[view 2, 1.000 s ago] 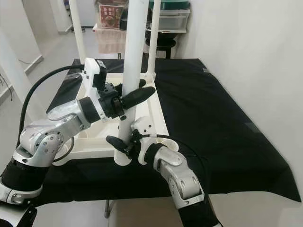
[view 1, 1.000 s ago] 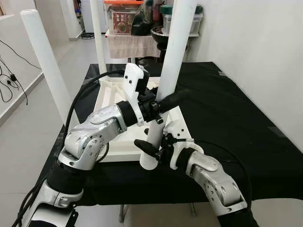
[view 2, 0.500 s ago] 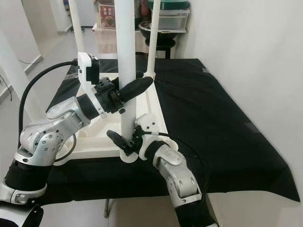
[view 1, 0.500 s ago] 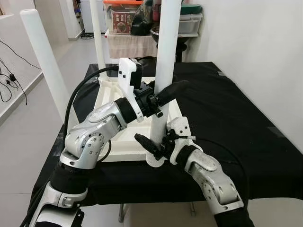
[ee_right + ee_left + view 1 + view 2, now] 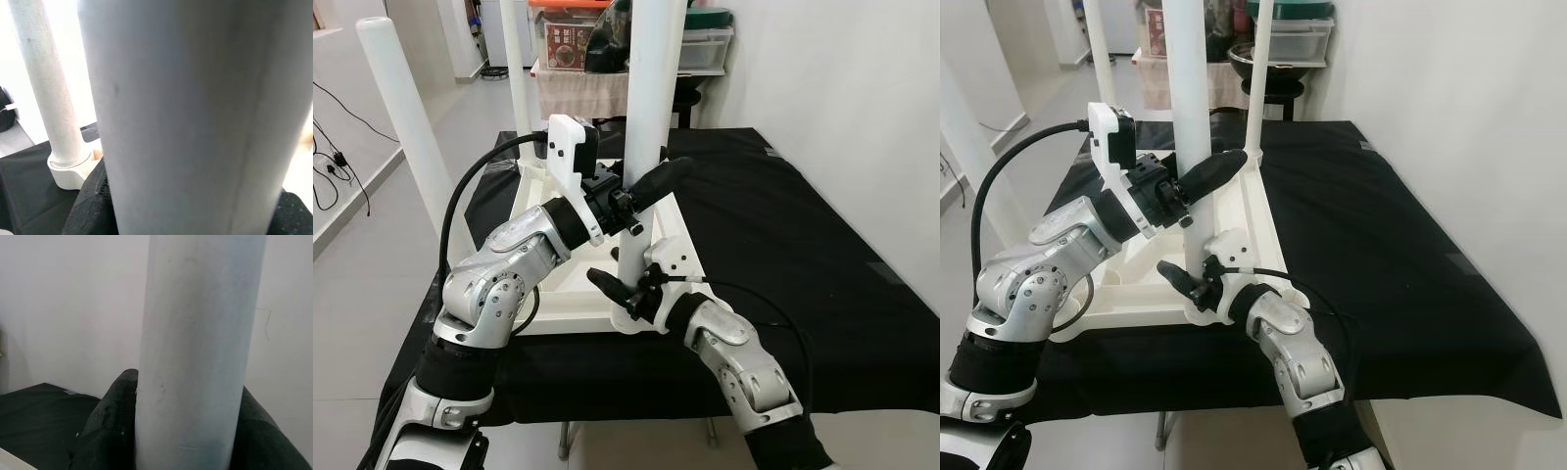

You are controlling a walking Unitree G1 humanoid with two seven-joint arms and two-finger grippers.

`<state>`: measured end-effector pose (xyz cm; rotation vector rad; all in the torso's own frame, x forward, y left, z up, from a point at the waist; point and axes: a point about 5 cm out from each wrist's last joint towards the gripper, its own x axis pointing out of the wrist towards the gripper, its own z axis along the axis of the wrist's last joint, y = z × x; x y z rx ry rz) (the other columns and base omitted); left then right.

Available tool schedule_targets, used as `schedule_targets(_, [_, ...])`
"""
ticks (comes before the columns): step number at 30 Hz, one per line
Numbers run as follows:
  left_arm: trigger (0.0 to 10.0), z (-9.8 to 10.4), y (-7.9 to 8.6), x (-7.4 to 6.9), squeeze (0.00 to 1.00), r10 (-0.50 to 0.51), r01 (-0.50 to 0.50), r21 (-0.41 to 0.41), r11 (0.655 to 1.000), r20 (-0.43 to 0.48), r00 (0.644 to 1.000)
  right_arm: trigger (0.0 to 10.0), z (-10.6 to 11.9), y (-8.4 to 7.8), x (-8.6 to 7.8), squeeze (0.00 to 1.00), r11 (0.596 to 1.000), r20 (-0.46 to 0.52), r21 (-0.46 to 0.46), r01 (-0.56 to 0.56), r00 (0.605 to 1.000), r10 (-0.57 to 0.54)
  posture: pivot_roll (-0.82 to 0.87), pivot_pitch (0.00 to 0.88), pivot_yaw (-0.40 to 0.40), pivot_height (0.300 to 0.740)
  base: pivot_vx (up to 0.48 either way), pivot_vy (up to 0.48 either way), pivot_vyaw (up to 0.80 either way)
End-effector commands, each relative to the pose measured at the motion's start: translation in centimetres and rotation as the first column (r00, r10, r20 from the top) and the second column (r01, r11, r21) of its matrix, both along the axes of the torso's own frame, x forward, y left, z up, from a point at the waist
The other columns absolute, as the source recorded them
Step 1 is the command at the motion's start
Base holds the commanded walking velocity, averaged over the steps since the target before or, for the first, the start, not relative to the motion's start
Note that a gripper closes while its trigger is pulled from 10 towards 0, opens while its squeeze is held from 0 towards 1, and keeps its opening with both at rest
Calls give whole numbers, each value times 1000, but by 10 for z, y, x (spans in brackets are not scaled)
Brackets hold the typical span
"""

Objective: Building children table

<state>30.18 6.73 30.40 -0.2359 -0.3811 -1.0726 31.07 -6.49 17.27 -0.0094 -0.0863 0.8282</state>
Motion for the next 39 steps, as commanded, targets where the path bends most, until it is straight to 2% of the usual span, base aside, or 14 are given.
schedule_targets(1, [0,-1,-36,-22,0,-239,239,-44,970,-13,971,0,6,17,2,0,999,17,6,-35,999,35,-36,0,-43,740,0,0,0])
schedule_targets(10, [0,-3,-41,-24,0,-248,248,-21,969,8,969,0,2,14,4,0,1000,10,-13,-18,1000,18,-51,0,-43,740,0,0,0])
schedule_targets(11, [3804,-3,-42,-23,0,-234,235,-15,972,19,972,0,2,13,4,0,1000,10,-14,-11,1000,11,-53,0,-40,740,0,0,0])
schedule_targets(12, [3804,-3,-42,-23,0,-234,235,-15,972,19,972,0,2,13,4,0,1000,10,-14,-11,1000,11,-53,0,-40,740,0,0,0])
schedule_targets(13, [10000,-3,-42,-22,255,-216,217,-16,976,22,976,0,3,12,5,0,1000,12,-10,-2,1000,2,-54,0,-37,740,0,0,0])
schedule_targets(15, [10000,-3,-42,-22,255,-216,217,-16,976,22,976,0,3,12,5,0,1000,12,-10,-2,1000,2,-54,0,-37,740,0,0,0])
schedule_targets(16, [10000,-2,-40,-21,863,-207,207,-38,978,17,978,0,3,10,6,0,1000,14,-3,9,1000,-9,-54,0,-35,740,0,0,0])
schedule_targets(18, [10000,-2,-40,-21,863,-207,207,-38,978,17,978,0,3,10,6,0,1000,14,-3,9,1000,-9,-54,0,-35,740,0,0,0])
schedule_targets(19, [10000,1,-32,-18,1000,-179,179,-89,980,0,984,0,5,7,8,0,999,14,21,34,999,-34,-52,0,-33,740,0,0,0])
schedule_targets(21, [10000,2,-23,-15,1000,-149,145,-134,980,-17,989,0,7,4,10,0,997,12,48,55,998,-56,-52,0,-33,740,0,0,0])
schedule_targets(24, [10000,0,10,-6,1000,-35,19,-223,975,-71,997,0,17,-6,16,0,983,11,149,109,994,-112,-48,0,-31,740,0,0,0])
schedule_targets(27, [10000,0,16,-5,1000,-14,-5,-234,972,-81,997,0,20,-8,17,0,978,11,169,119,992,-122,-48,0,-31,740,0,0,0])
schedule_targets(29, [10000,-1,37,-1,1000,54,-83,-281,956,-111,992,0,25,-16,22,0,961,3,224,160,986,-165,-44,0,-34,740,0,0,0])
schedule_targets(39, [10000,2,88,2,1000,174,-234,-413,880,-178,968,0,35,-41,36,0,892,-37,331,309,948,-315,-42,0,-39,740,0,0,0])
